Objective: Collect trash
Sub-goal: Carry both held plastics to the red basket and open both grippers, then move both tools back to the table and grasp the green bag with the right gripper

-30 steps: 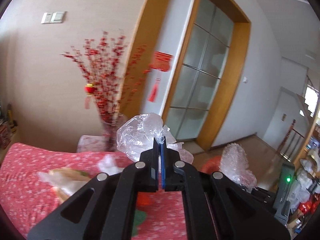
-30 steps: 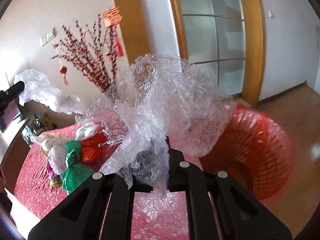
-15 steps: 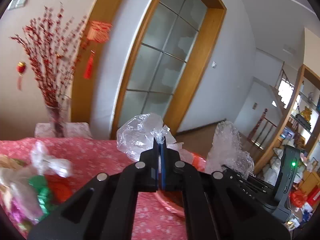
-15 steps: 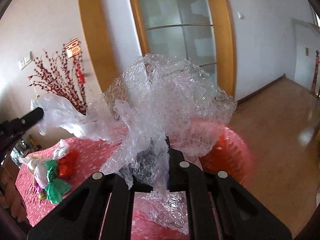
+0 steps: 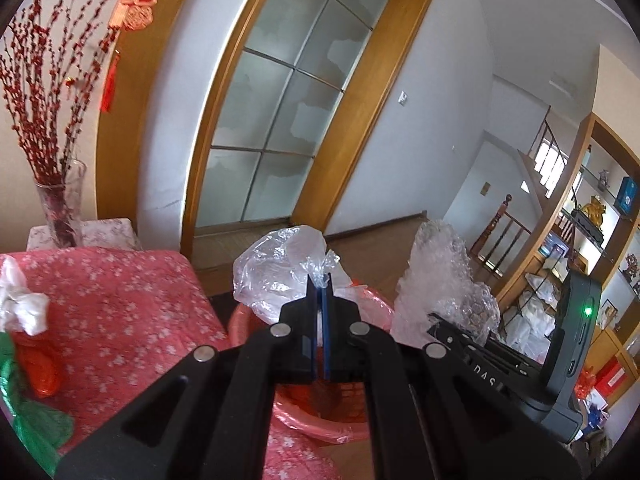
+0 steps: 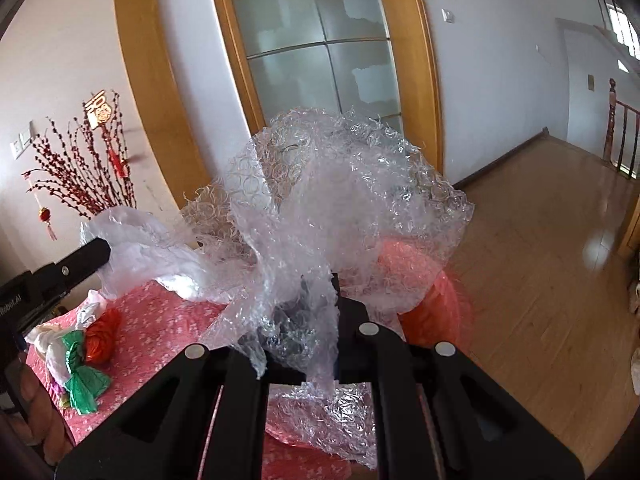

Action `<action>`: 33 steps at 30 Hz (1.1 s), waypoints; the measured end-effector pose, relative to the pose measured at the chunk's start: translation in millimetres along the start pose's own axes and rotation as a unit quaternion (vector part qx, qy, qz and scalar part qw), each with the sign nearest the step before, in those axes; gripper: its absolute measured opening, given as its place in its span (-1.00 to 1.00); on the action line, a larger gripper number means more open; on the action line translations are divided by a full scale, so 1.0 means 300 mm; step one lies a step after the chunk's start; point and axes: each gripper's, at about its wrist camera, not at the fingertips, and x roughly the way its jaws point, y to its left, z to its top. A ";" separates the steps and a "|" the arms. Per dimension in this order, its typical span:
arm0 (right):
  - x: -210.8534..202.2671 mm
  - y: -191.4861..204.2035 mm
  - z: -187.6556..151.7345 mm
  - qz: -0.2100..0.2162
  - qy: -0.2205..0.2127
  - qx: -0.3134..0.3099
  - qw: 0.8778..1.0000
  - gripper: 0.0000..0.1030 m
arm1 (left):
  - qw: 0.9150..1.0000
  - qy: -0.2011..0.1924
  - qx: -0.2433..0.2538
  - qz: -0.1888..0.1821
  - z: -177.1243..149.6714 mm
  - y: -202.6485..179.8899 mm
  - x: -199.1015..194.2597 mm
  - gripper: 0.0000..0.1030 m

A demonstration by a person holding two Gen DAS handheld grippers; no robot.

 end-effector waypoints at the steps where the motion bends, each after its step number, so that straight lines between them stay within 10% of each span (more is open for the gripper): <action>1: 0.002 -0.007 0.002 -0.001 0.000 0.001 1.000 -0.83 | 1.000 0.003 0.000 -0.002 -0.008 -0.004 0.016 -0.93; 10: 0.085 -0.079 0.022 -0.012 0.018 0.022 1.000 -0.78 | 0.999 0.045 -0.008 -0.002 -0.067 -0.012 0.166 -0.92; 16: 0.137 -0.085 -0.003 -0.022 0.031 0.021 0.999 0.11 | 0.997 0.068 -0.014 0.017 -0.115 0.021 0.209 -0.57; 33: 0.054 0.009 -0.015 -0.028 -0.003 -0.020 0.999 0.12 | 0.993 0.013 0.018 0.112 -0.129 0.155 -0.046 -0.24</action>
